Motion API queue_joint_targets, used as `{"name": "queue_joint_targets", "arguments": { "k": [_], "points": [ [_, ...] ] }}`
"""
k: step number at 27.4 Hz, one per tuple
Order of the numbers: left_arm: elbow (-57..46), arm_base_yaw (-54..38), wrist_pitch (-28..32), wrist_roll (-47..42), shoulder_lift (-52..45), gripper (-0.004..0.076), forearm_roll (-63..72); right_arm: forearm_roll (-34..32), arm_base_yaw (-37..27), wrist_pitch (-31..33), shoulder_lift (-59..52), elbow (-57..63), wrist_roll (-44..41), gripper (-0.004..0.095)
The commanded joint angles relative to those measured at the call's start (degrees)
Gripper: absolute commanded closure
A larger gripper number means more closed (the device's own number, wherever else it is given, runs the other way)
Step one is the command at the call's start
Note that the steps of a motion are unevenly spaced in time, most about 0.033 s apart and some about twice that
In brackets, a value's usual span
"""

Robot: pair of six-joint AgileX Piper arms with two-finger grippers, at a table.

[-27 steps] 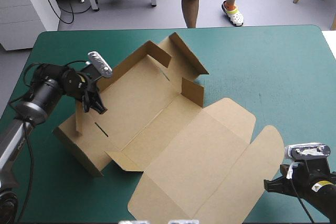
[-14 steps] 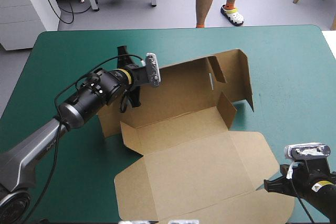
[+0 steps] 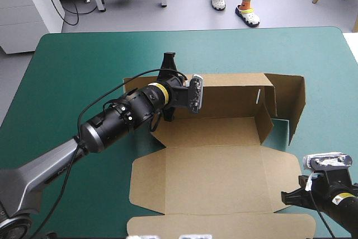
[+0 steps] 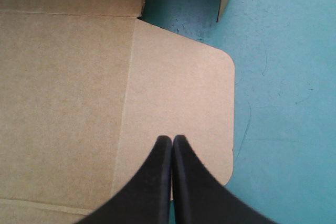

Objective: Fold the box

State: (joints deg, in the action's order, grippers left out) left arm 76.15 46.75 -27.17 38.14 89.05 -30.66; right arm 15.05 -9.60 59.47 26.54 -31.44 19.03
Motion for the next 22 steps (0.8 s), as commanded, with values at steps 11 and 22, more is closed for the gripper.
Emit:
{"name": "queue_joint_targets", "arguments": {
  "k": [11,22],
  "points": [
    [1.7,8.8,-4.1,-31.4,1.5,0.0734,-32.9,0.4,0.3,-2.8,0.4,-1.4,0.4,0.0927],
    [-3.3,14.1,-11.1,-58.3,4.1,0.0734,-58.8,0.4,0.3,-2.8,0.6,-1.4,0.6,0.0927]
  ]
}}
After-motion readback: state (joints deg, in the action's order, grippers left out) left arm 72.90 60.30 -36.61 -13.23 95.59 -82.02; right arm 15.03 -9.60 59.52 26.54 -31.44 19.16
